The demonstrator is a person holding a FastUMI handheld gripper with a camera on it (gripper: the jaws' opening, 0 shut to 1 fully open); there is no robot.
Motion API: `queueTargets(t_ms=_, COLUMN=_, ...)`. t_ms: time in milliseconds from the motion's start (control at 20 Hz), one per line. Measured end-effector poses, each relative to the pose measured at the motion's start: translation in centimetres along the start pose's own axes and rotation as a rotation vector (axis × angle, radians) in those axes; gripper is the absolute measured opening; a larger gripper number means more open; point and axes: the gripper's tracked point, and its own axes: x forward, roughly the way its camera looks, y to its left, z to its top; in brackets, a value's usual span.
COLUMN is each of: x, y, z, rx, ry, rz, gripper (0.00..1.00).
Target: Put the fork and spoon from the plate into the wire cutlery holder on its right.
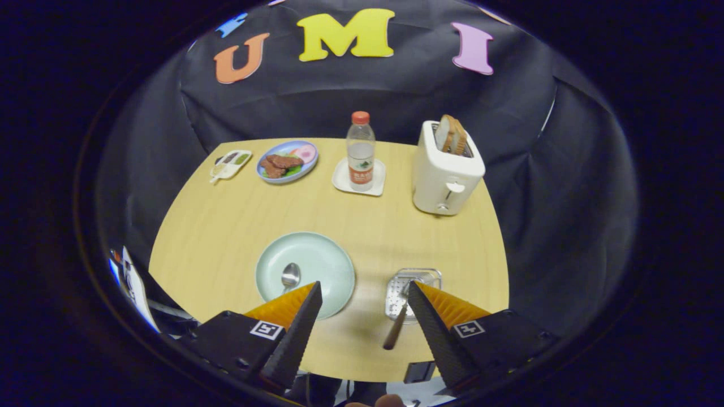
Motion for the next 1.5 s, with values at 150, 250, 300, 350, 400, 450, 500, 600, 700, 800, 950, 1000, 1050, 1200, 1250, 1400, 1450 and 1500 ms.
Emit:
queueTargets(t_ms=150, x=1.7, y=5.4, z=-2.2, rx=0.028, ry=-0.006, rz=0.059, gripper=0.93)
queueTargets(t_ms=250, x=3.4, y=8.3, z=-3.8, rx=0.042, ry=0.010, rz=0.079, gripper=0.93)
queueTargets(t_ms=300, x=4.6, y=9.2, z=-4.7, rx=0.040, ry=0.021, rz=0.077, gripper=0.93)
queueTargets(t_ms=350, x=5.6, y=9.9, z=-5.5, rx=0.034, ry=0.033, rz=0.071, gripper=0.93)
queueTargets(t_ms=400, x=6.7, y=10.5, z=-6.3, rx=0.025, ry=0.045, rz=0.062, gripper=0.93)
queueTargets(t_ms=450, x=7.8, y=11.1, z=-7.1, rx=0.020, ry=0.060, rz=0.058, gripper=0.93)
queueTargets(t_ms=500, x=8.7, y=11.6, z=-7.9, rx=0.019, ry=0.074, rz=0.053, gripper=0.93)
queueTargets(t_ms=600, x=10.1, y=11.7, z=-8.7, rx=0.013, ry=0.078, rz=0.024, gripper=0.93)
queueTargets(t_ms=700, x=11.1, y=12.0, z=-9.4, rx=0.054, ry=0.090, rz=0.014, gripper=0.88)
queueTargets(t_ms=800, x=11.7, y=12.1, z=-10.0, rx=0.082, ry=0.122, rz=0.013, gripper=0.69)
queueTargets(t_ms=950, x=12.5, y=12.1, z=-10.6, rx=0.116, ry=0.147, rz=0.017, gripper=0.70)
queueTargets(t_ms=1000, x=13.0, y=12.0, z=-10.8, rx=0.123, ry=0.151, rz=0.017, gripper=0.69)
queueTargets(t_ms=1050, x=13.1, y=11.9, z=-10.9, rx=0.130, ry=0.169, rz=0.016, gripper=0.64)
queueTargets(t_ms=1200, x=14.5, y=11.5, z=-12.0, rx=0.172, ry=0.210, rz=0.015, gripper=0.34)
queueTargets(t_ms=1250, x=13.8, y=11.3, z=-11.9, rx=0.180, ry=0.234, rz=0.017, gripper=0.17)
queueTargets(t_ms=1400, x=13.5, y=10.9, z=-11.7, rx=0.157, ry=0.247, rz=0.021, gripper=0.04)
queueTargets(t_ms=1450, x=13.0, y=11.0, z=-11.6, rx=0.144, ry=0.254, rz=0.043, gripper=0.00)
queueTargets(t_ms=1500, x=12.7, y=10.8, z=-11.3, rx=0.133, ry=0.249, rz=0.044, gripper=0.01)
